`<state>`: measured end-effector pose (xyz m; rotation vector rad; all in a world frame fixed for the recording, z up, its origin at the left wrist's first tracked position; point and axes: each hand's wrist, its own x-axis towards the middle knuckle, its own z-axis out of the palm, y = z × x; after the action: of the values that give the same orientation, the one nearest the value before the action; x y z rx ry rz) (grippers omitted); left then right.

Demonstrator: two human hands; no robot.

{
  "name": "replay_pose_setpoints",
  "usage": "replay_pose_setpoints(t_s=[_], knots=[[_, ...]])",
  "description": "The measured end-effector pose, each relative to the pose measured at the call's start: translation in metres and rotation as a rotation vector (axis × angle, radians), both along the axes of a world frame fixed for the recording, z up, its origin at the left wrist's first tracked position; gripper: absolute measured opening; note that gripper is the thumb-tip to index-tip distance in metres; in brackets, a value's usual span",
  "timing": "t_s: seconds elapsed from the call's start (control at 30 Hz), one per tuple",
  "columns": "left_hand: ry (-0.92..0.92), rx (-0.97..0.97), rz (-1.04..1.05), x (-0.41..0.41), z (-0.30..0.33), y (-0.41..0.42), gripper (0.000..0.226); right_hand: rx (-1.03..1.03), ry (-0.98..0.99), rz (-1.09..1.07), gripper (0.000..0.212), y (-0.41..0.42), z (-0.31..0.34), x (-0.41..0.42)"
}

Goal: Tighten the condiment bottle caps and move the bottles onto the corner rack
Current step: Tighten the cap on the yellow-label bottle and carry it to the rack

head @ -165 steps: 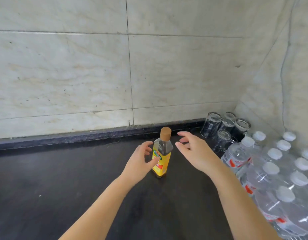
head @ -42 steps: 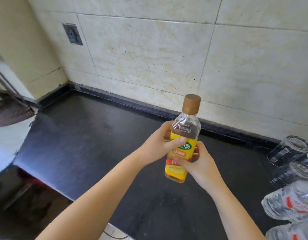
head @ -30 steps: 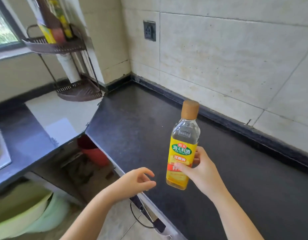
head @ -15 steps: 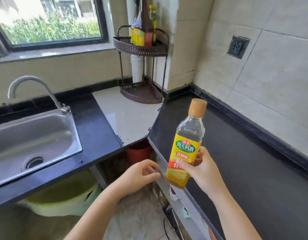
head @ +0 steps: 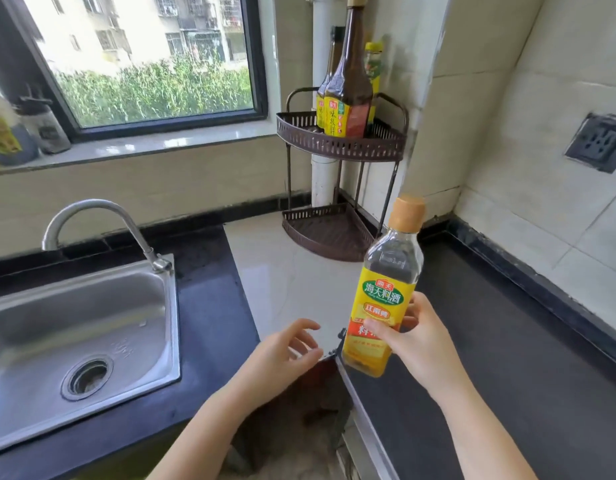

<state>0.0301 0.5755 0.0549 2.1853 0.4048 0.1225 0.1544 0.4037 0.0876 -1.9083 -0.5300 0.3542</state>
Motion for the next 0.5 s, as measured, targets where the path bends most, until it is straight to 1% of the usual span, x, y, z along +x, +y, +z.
replay_pose_setpoints(t_s=[0.07,0.13,0.23,0.4,0.5], knots=[[-0.019,0.007,0.011,0.021,0.004,0.011,0.029,0.02,0.002,-0.021,0.046,0.011,0.007,0.021],[-0.039,0.022,-0.02,0.043,0.01,0.022,0.031,0.037,-0.01,-0.035,0.044,0.021,0.015,0.04],[-0.058,0.1,-0.074,0.081,0.023,0.044,0.032,0.058,-0.023,-0.065,0.043,0.037,0.033,0.071],[-0.231,0.289,-0.14,0.159,0.061,0.092,0.037,0.132,-0.121,-0.143,0.04,0.067,0.079,0.123],[-0.373,0.38,-0.145,0.208,0.096,0.122,0.039,0.202,-0.2,-0.195,0.048,0.09,0.121,0.162]])
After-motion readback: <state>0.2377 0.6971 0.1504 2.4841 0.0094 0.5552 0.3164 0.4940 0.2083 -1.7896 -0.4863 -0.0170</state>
